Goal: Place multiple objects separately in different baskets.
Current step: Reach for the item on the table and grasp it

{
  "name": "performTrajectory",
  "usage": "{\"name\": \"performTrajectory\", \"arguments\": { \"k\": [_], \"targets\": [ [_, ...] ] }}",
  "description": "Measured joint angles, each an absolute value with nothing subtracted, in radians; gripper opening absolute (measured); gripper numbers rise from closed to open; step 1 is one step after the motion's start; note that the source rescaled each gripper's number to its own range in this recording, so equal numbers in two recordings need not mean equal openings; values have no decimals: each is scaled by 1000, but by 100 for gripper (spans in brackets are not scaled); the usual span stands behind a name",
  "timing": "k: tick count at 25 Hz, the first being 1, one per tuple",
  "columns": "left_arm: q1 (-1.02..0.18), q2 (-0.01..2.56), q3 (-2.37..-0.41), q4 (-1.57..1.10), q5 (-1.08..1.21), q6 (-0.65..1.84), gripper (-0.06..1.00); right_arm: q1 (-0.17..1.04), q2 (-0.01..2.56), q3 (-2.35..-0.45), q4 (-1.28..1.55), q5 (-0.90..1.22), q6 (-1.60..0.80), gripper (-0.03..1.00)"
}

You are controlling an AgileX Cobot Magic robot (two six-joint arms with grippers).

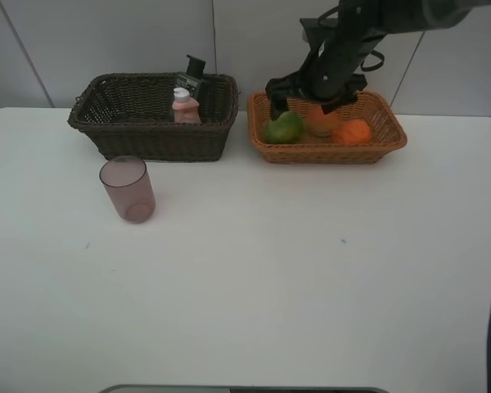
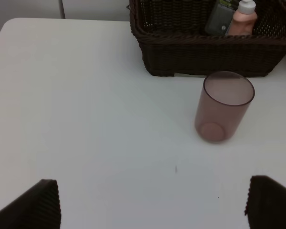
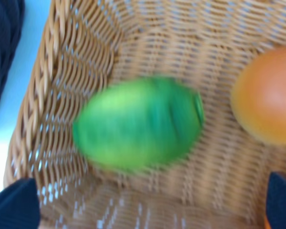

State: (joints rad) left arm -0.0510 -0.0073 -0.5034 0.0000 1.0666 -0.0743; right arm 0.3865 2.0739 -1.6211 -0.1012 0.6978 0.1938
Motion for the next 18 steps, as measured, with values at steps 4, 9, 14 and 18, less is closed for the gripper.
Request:
{"name": "performTrajectory", "arguments": {
  "k": [4,9,14,18],
  "targets": [
    [-51,-7,-503,0,1067,-74,100,386,1974,-1576,-96,802,194,100],
    [-51,-7,-503,0,1067,-74,100,377,1837,-1474,-84,894,194,100],
    [-51,-7,-503,0,1067,-74,100,330,1699,-1355,-72,948,194,100],
    [-51,-7,-503,0,1067,-74,100,268,1580,-1259,-71,972,194,100]
  ]
}}
